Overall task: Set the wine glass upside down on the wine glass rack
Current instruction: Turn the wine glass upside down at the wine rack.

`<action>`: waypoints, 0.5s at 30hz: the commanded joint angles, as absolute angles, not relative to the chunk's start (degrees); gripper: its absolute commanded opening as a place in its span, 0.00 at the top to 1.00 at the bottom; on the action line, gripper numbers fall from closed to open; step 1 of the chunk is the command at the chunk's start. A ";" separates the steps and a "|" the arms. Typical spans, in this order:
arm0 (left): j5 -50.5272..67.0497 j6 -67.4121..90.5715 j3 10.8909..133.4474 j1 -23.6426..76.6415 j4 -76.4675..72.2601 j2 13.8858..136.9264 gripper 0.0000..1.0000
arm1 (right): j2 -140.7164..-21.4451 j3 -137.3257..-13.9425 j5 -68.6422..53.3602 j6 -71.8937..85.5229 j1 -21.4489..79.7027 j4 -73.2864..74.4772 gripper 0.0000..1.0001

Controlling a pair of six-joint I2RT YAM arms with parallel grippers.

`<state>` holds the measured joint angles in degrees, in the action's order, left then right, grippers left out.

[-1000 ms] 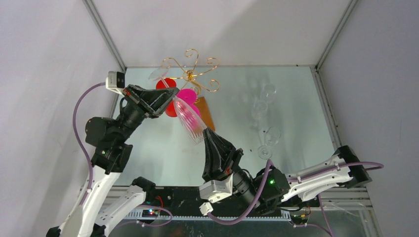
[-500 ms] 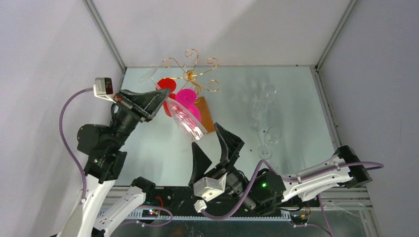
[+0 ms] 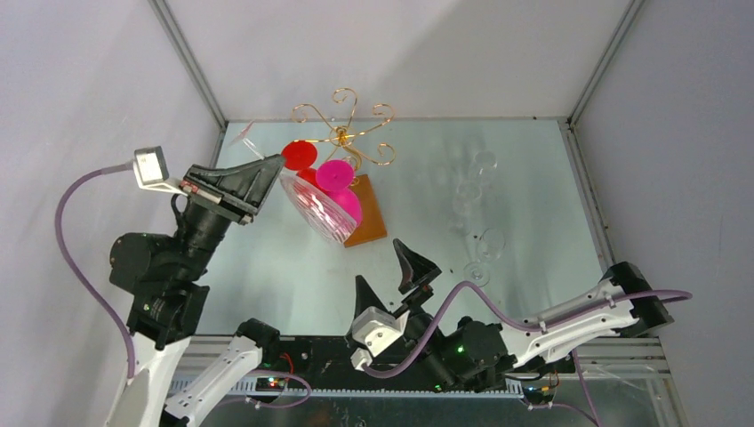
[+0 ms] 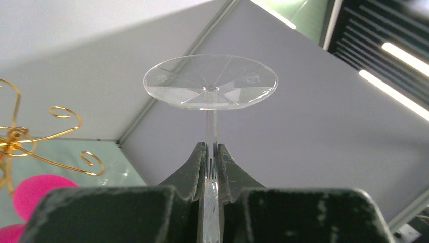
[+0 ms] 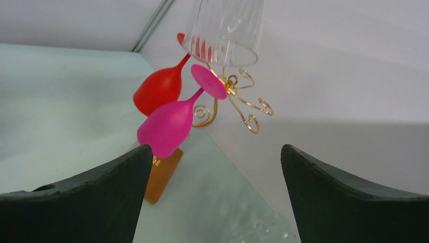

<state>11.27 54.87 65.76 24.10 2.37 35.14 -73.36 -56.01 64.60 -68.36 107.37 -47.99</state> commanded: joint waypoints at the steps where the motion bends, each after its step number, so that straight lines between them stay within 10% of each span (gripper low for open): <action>1: 8.96 43.83 69.44 24.35 8.44 34.38 1.00 | -69.31 -56.07 68.56 -51.89 108.90 -33.45 0.01; 15: 2.40 20.68 70.41 24.35 24.80 28.88 1.00 | -55.13 -56.00 63.79 -3.30 107.19 6.41 0.01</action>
